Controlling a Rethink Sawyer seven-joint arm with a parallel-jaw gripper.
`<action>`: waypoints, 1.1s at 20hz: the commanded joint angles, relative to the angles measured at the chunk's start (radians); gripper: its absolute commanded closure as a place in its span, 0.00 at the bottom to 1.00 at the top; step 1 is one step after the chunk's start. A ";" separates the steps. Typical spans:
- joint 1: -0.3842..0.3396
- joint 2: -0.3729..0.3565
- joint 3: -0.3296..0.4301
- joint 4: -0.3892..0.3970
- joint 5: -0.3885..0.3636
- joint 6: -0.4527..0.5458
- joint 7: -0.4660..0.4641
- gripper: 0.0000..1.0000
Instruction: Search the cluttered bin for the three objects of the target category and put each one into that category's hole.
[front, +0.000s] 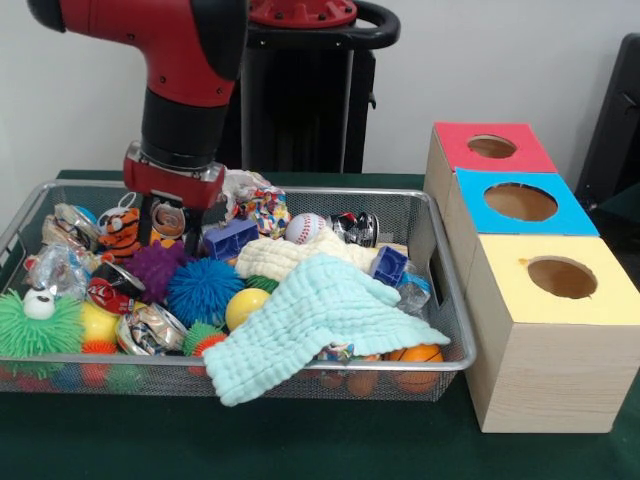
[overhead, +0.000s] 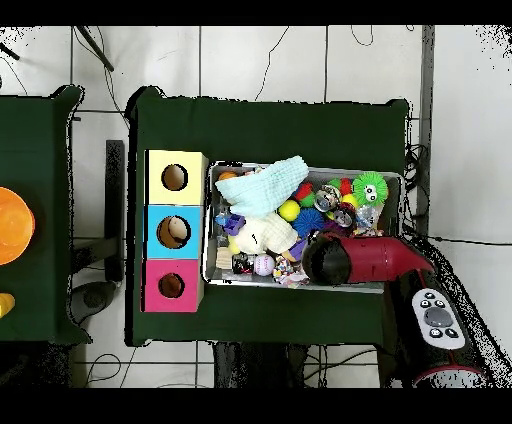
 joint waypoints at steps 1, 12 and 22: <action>-0.063 0.009 0.028 0.012 -0.005 -0.017 0.008 0.00; -0.097 -0.074 0.052 0.053 0.006 0.091 -0.063 0.00; 0.040 0.044 -0.102 0.003 -0.023 -0.005 0.155 0.00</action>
